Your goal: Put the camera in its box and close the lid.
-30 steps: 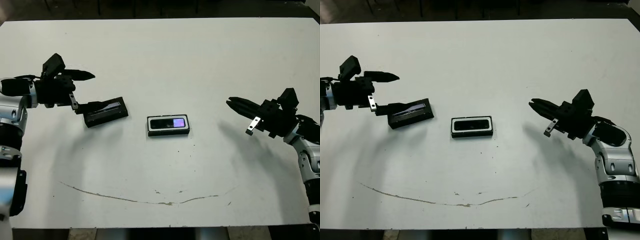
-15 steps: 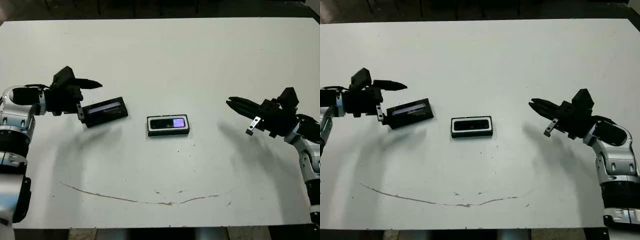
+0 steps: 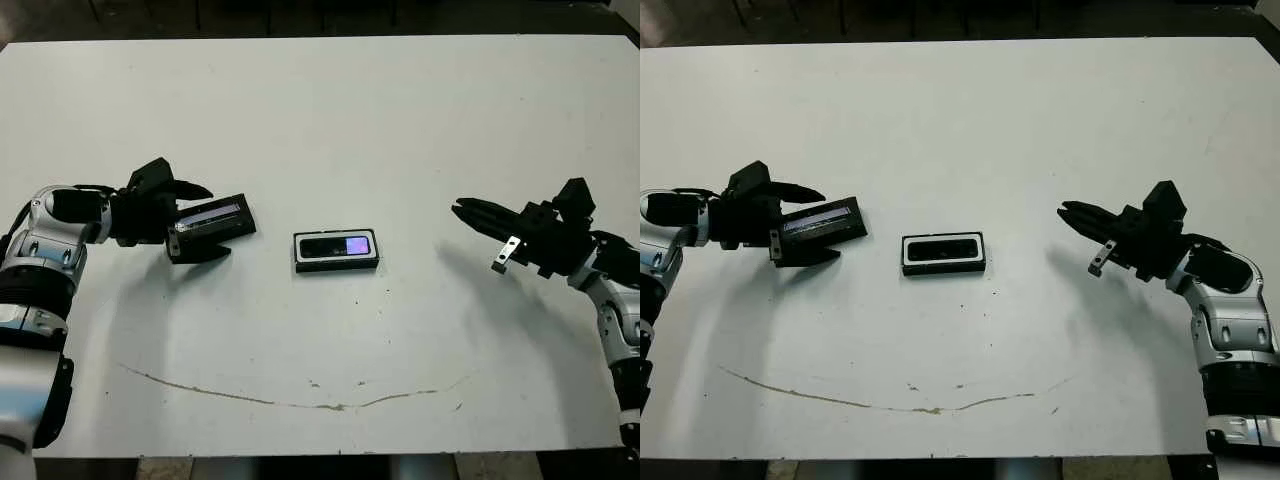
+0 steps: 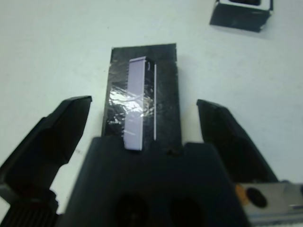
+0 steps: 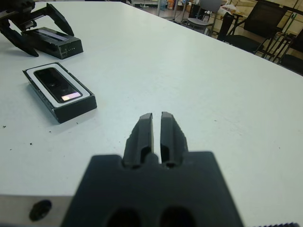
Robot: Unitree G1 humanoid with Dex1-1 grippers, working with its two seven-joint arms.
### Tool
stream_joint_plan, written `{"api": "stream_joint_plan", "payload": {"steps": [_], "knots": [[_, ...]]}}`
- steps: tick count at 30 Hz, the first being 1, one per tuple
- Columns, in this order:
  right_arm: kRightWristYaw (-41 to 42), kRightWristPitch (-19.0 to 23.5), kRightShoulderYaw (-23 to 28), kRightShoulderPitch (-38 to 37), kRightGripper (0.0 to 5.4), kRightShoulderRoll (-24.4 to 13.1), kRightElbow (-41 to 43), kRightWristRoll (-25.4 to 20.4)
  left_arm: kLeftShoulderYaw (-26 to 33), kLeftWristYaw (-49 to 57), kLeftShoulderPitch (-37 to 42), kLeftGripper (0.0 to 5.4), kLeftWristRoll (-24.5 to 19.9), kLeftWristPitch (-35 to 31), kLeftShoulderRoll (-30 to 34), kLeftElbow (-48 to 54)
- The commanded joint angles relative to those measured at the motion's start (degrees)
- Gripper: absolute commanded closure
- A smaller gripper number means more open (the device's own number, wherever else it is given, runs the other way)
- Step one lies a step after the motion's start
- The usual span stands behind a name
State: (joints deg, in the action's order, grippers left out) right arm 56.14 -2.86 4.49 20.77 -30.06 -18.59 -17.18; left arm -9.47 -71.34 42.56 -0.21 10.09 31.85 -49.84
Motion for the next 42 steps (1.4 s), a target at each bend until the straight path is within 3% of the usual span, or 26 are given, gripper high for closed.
{"api": "stream_joint_plan", "payload": {"steps": [1, 9, 15, 23, 30, 33, 38, 42], "knots": [[0.19, 0.13, -0.26, -0.34, 5.40, -0.36, -0.74, 0.43, -1.19, 0.17, -0.97, 0.02, 2.04, -0.12, 0.66, -1.37], [-0.04, 1.83, -0.76, -0.69, 5.40, -0.67, 0.63, 0.59, -1.28, -1.67, -0.90, 0.02, 2.29, -3.23, 2.20, -1.97], [0.89, 6.07, -0.38, -0.75, 5.40, -0.40, 1.53, -1.56, -0.83, -2.90, -1.38, 0.02, 1.74, -5.34, 3.66, -1.65], [1.06, 3.55, -0.99, -0.17, 5.40, -0.25, 0.26, -0.47, -1.45, -3.16, -2.96, 0.02, 2.83, -3.21, 6.22, -0.82], [0.88, 3.67, -1.26, -0.24, 5.40, -0.21, 0.97, -0.18, -1.50, -4.84, -4.31, 0.02, 1.43, -5.95, 5.90, 0.63], [0.83, 3.42, -1.28, -0.16, 5.40, -0.24, 0.79, -0.07, -0.94, -4.62, -4.88, 0.28, 0.11, -8.99, 4.55, 1.10], [0.29, 5.48, -1.20, -0.20, 5.40, -0.40, 1.07, -0.35, -0.45, -2.48, -7.62, 1.18, -1.97, -11.29, 0.36, 2.00], [-0.43, 5.34, -1.08, -0.65, 5.40, -0.31, 1.99, -0.21, -1.22, -0.43, -9.51, 1.91, -2.23, -9.53, -2.41, 1.79]]}}
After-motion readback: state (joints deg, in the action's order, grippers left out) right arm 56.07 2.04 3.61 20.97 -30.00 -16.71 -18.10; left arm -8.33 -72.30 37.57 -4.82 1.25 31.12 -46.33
